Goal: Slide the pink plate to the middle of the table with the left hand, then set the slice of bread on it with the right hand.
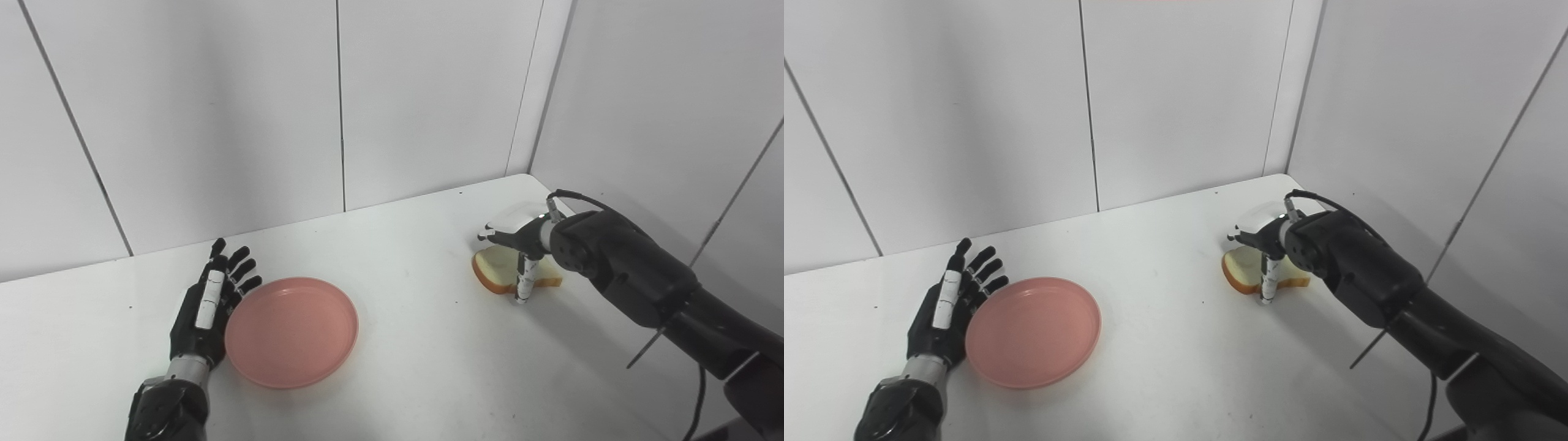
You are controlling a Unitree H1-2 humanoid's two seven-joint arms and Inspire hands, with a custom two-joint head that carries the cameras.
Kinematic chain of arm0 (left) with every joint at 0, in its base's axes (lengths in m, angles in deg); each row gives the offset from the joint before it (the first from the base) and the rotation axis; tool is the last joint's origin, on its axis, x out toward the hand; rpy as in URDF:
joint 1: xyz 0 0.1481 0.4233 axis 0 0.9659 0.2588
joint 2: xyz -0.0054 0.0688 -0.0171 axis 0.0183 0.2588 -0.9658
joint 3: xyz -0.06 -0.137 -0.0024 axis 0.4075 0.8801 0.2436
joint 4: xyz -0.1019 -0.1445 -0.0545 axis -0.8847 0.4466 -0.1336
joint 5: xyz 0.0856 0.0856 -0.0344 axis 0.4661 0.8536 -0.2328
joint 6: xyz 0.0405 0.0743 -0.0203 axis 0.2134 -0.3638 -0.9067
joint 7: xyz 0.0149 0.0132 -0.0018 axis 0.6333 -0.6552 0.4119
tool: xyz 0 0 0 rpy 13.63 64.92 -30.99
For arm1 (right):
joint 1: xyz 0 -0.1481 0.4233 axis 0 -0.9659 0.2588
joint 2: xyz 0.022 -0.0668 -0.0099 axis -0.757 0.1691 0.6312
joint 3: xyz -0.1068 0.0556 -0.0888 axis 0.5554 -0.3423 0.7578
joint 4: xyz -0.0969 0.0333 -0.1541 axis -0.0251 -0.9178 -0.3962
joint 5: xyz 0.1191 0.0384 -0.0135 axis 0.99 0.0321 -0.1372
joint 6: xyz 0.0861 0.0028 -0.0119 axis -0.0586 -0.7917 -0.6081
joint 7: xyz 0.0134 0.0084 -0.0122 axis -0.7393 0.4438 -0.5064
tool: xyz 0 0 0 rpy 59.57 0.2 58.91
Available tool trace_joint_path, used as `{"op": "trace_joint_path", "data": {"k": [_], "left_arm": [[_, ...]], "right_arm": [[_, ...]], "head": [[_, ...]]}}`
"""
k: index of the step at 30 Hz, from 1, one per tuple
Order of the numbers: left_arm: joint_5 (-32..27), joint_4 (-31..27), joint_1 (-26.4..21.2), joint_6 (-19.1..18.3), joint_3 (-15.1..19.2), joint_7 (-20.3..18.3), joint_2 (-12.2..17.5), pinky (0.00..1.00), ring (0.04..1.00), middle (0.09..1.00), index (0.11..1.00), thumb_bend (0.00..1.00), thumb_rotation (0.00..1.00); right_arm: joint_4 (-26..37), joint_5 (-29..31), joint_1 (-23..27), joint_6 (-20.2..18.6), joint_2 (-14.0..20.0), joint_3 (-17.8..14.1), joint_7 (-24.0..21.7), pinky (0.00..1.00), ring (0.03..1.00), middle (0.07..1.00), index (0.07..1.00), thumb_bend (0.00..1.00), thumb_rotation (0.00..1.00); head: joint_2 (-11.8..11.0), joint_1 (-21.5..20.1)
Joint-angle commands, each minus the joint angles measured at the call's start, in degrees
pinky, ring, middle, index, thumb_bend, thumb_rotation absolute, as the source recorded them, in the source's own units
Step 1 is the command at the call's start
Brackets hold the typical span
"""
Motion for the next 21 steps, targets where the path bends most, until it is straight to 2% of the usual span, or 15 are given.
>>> {"op": "trace_joint_path", "data": {"k": [1,15,21], "left_arm": [[0.6,2.7,4.0,-2.2,-0.4,0.4,-0.8,0.79,0.888,0.907,1.0,0.96,0.76],[1.3,0.0,5.1,-3.6,-0.3,0.9,-1.1,0.81,0.902,0.922,1.0,0.91,0.76],[1.1,0.0,5.2,-3.8,-0.2,0.5,-1.1,0.81,0.898,0.924,1.0,0.9,0.75]], "right_arm": [[-0.1,-0.7,2.7,2.0,0.9,-0.8,2.2,1.0,1.0,1.0,0.939,1.0,0.27],[-7.9,-3.6,3.1,6.9,0.0,1.2,8.2,1.0,1.0,0.999,0.932,1.0,0.27],[-10.9,-0.2,3.5,7.6,-0.9,0.3,8.8,1.0,1.0,1.0,0.931,1.0,0.27]], "head": [[0.0,0.2],[0.5,0.8],[0.5,1.0]]}}
